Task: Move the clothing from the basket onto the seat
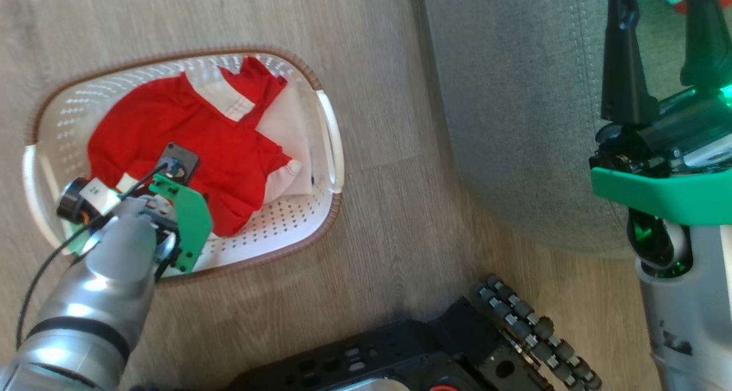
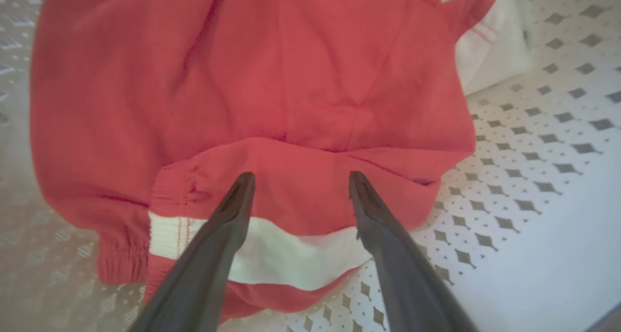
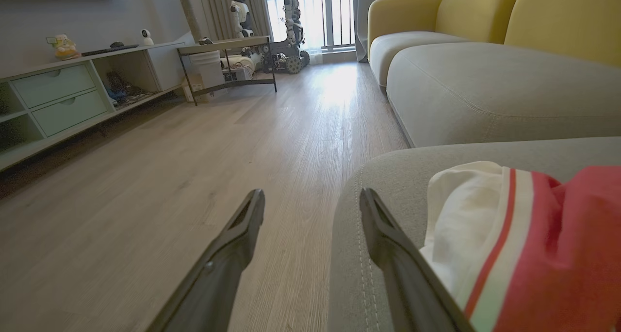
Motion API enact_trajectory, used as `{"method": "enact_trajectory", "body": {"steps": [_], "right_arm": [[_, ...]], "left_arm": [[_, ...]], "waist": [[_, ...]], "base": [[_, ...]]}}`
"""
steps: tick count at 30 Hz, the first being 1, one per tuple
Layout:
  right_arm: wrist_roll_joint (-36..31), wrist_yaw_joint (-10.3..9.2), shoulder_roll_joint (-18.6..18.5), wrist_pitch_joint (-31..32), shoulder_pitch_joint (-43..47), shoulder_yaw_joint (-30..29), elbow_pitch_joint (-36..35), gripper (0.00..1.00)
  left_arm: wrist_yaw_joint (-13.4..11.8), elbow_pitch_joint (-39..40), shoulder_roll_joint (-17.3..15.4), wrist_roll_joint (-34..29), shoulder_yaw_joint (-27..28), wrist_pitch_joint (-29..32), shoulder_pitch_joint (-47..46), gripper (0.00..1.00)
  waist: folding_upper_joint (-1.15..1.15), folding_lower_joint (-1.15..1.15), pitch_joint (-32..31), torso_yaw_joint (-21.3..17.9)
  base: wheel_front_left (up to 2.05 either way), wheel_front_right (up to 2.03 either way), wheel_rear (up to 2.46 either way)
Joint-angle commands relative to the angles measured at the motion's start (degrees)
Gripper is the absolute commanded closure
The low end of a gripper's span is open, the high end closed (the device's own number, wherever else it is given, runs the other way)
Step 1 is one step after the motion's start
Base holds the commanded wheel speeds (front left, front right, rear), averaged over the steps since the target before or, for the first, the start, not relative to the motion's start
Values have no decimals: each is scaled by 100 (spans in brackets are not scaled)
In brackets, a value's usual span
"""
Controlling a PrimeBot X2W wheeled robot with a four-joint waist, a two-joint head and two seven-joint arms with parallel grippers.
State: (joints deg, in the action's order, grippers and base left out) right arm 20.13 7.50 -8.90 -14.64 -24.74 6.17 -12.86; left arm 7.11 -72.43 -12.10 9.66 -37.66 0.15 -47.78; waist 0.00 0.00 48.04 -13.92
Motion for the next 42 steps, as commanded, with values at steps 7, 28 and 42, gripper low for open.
{"method": "enact_trajectory", "body": {"steps": [7, 28, 42], "right_arm": [[-63, -1, 65, -36, -43, 167, -299, 0], [-124, -1, 123, -36, -247, 266, -269, 0], [-103, -1, 92, -36, -197, 255, -82, 0]], "left_arm": [[-7, -92, -396, -188, -148, 409, -57, 0], [31, -143, -595, -419, -817, 763, -221, 100], [36, -150, -523, 4, -817, 146, 200, 100]], "waist": [[0, 0, 394, -189], [0, 0, 615, -319], [0, 0, -429, -168]], "base": [[0, 0, 0], [0, 0, 0], [0, 0, 0]]}}
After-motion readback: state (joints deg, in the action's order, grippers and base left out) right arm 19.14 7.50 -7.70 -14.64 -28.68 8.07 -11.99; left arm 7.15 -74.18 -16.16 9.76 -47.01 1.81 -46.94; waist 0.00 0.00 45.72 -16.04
